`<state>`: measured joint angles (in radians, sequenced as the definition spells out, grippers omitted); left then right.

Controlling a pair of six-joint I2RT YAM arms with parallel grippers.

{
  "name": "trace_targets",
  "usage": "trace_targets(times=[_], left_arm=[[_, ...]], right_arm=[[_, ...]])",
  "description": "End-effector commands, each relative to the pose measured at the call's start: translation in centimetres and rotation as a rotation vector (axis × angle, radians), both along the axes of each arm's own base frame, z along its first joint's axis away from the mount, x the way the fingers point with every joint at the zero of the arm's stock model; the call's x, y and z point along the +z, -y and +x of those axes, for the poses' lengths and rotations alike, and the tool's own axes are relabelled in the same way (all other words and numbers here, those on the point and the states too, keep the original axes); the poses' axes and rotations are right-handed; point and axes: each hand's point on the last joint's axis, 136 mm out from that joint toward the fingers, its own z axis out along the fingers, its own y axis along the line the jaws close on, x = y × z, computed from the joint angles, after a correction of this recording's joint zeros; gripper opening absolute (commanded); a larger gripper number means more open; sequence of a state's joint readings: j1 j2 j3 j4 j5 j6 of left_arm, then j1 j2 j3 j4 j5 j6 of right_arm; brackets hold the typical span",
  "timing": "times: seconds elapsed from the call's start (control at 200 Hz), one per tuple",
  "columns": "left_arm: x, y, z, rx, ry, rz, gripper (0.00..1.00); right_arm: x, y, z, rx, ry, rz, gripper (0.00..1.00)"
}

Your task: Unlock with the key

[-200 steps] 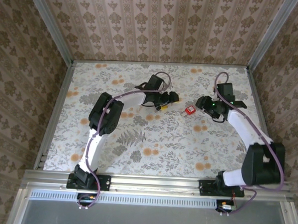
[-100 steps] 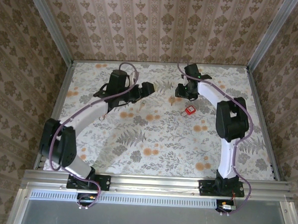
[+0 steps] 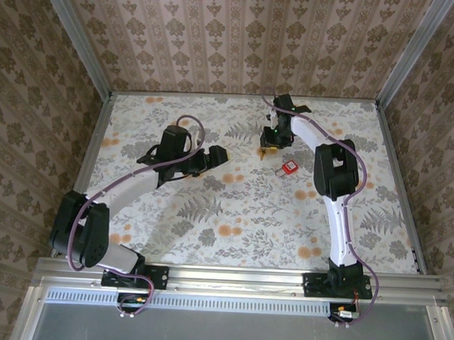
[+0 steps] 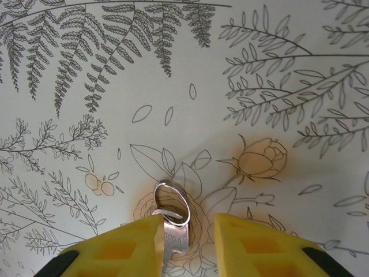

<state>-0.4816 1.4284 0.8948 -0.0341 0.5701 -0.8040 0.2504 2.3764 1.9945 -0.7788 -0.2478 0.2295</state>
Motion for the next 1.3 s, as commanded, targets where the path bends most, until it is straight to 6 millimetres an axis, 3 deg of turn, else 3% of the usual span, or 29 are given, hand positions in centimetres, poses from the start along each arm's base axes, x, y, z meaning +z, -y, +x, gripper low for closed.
trace_targets(times=[0.0, 0.275, 0.48, 0.7, 0.97, 1.145, 1.295], left_arm=[[0.9, -0.1, -0.3, -0.021, 0.047, -0.016, 0.89], [0.9, -0.6, -0.9, -0.009, 0.052, -0.007, 0.89], [0.6, -0.9, -1.2, -0.008, 0.049, 0.005, 0.89], [0.3, -1.0, -1.2, -0.003, 0.054, 0.011, 0.89], [0.3, -1.7, -1.6, 0.000, 0.091, 0.041, 0.89], [0.2, -2.5, -2.3, 0.003, 0.194, 0.098, 0.89], [0.7, -1.4, -3.8, -0.030, 0.289, 0.096, 0.89]], right_arm=[[-1.1, -0.7, -1.0, 0.028, -0.069, 0.003, 0.30], [-1.8, -1.6, -0.4, 0.029, -0.063, -0.018, 0.22], [-0.8, -1.6, -0.2, 0.011, -0.033, -0.031, 0.13], [1.7, -2.7, -0.6, 0.009, 0.052, -0.052, 0.05], [4.9, -3.2, -1.8, -0.018, 0.135, -0.058, 0.04], [7.7, -3.7, -3.4, -0.019, 0.188, -0.046, 0.03], [10.6, -4.4, -5.5, -0.006, 0.235, -0.027, 0.03]])
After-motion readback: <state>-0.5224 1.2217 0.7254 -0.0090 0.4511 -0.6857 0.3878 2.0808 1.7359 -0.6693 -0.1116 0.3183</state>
